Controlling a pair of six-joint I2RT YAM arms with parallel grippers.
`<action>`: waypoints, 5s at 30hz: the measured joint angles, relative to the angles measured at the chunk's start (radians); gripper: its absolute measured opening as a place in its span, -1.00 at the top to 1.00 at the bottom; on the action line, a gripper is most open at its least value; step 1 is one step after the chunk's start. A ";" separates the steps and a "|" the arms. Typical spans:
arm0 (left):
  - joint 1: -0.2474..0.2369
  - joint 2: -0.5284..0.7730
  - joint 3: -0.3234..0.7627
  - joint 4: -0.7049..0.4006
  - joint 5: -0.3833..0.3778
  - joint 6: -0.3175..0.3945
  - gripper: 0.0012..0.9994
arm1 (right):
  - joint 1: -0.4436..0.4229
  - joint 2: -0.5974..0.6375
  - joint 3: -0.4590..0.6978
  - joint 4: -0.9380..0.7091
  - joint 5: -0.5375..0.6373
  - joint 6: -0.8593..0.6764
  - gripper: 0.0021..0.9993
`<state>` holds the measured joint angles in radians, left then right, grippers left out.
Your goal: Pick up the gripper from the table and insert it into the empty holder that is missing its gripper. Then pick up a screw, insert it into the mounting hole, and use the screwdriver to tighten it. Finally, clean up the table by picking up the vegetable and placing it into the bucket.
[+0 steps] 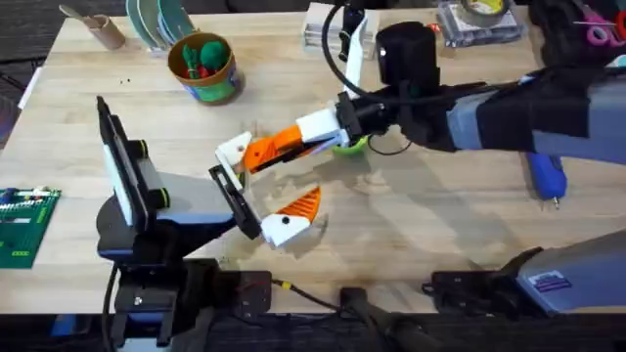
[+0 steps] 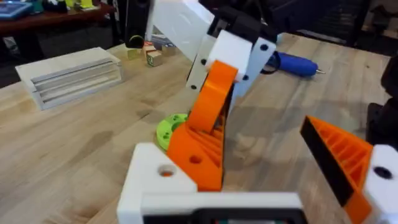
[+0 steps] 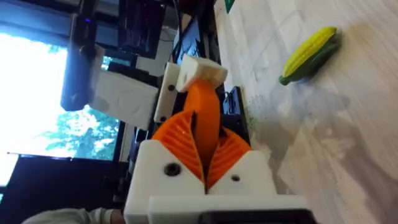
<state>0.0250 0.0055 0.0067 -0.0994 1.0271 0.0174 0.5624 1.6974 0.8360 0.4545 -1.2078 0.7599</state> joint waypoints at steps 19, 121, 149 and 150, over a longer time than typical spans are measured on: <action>0.008 0.000 0.000 -0.005 0.044 -0.019 -0.99 | 0.078 0.000 0.000 0.077 0.178 0.048 0.99; -0.018 0.000 0.000 -0.022 0.148 0.010 -0.99 | 0.153 0.060 0.462 -1.152 1.196 -0.861 -0.54; -0.018 0.000 0.000 -0.022 0.148 0.011 -0.99 | 0.154 0.142 0.462 -1.132 1.289 -0.855 0.33; -0.018 0.000 0.000 -0.022 0.148 0.011 -0.99 | 0.155 0.142 0.462 -1.132 1.294 -0.851 0.33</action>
<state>0.0071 0.0055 0.0071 -0.1211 1.1751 0.0280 0.7170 1.8397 1.2976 -0.6773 0.0866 -0.0915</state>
